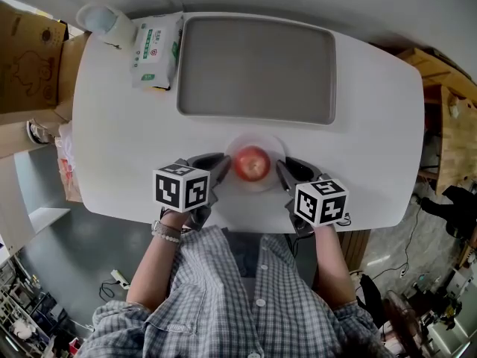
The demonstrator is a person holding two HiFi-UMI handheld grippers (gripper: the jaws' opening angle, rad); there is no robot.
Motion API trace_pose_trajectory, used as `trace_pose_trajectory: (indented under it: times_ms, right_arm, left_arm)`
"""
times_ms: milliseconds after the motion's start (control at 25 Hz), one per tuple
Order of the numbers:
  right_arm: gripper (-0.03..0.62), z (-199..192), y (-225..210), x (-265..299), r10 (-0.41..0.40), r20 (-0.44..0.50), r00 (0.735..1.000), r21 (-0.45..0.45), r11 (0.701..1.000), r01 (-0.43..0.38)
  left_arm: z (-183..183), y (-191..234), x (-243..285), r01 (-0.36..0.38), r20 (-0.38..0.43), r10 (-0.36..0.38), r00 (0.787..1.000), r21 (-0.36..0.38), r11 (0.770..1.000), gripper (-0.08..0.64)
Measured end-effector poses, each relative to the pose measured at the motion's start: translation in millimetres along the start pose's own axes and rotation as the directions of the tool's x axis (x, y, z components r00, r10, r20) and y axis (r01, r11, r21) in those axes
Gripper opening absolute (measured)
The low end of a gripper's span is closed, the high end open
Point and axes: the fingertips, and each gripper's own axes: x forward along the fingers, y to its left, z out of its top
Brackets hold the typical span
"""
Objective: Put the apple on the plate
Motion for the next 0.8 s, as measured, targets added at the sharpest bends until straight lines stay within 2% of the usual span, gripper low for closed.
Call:
trace_pose_trajectory:
  times_ms: [120,240,400,800]
  right_arm:
    - [0.083,-0.1,-0.7,0.8,0.010,-0.013,1.000,0.032,0.999,-0.009]
    - [0.071,-0.1,-2.7,1.6,0.033,-0.018,0.999,0.133,0.991,-0.031]
    - [0.060,1.6,-3.9,2.2,0.049,0.006,0.999,0.250,0.967,-0.049]
    - [0.048,9.4,2.5,0.2,0.067,0.025,0.997,0.294,0.953,-0.071]
  left_arm:
    - [0.2,0.5,0.3,0.003,-0.002,-0.003,1.000,-0.001,1.000,0.051]
    - [1.2,1.6,1.1,0.008,0.000,-0.008,1.000,-0.019,1.000,0.048]
    - [4.5,4.3,1.6,0.019,0.022,-0.016,1.000,-0.101,0.995,0.043]
    - [4.8,9.2,-1.4,-0.014,-0.028,0.010,1.000,-0.131,0.991,0.040]
